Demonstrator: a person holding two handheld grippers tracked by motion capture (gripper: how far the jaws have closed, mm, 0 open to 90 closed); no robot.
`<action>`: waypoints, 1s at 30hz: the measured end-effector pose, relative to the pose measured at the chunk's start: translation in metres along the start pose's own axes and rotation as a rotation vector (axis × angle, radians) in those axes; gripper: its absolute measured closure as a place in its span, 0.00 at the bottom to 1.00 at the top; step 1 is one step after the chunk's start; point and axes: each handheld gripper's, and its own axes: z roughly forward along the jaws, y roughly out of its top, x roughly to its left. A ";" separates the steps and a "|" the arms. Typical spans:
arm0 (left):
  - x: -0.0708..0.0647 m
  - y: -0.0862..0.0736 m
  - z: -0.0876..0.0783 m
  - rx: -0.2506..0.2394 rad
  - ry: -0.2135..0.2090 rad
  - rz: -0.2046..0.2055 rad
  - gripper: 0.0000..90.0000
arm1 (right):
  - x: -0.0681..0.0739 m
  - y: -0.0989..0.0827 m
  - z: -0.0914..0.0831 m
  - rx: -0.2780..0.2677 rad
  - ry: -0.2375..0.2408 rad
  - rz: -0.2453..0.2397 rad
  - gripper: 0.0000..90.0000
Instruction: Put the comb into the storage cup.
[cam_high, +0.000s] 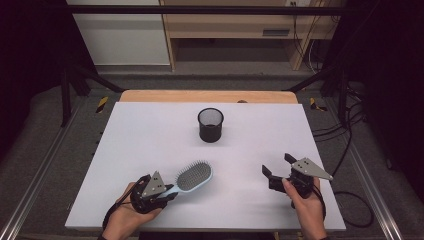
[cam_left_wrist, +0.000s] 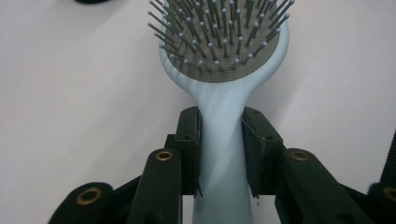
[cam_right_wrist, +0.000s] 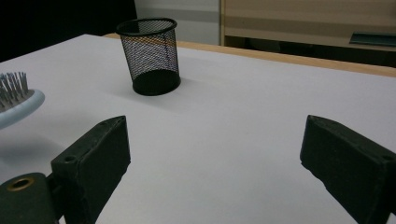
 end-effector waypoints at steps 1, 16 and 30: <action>-0.001 0.003 0.001 -0.006 0.004 0.005 0.77 | 0.001 0.000 0.000 0.000 0.004 0.001 0.09; 0.006 0.057 0.011 -0.190 0.055 0.003 0.77 | 0.016 0.002 0.006 0.013 0.086 0.028 0.07; 0.003 0.063 0.029 -0.306 0.129 0.038 0.77 | 0.060 0.012 0.036 0.025 0.303 0.146 0.07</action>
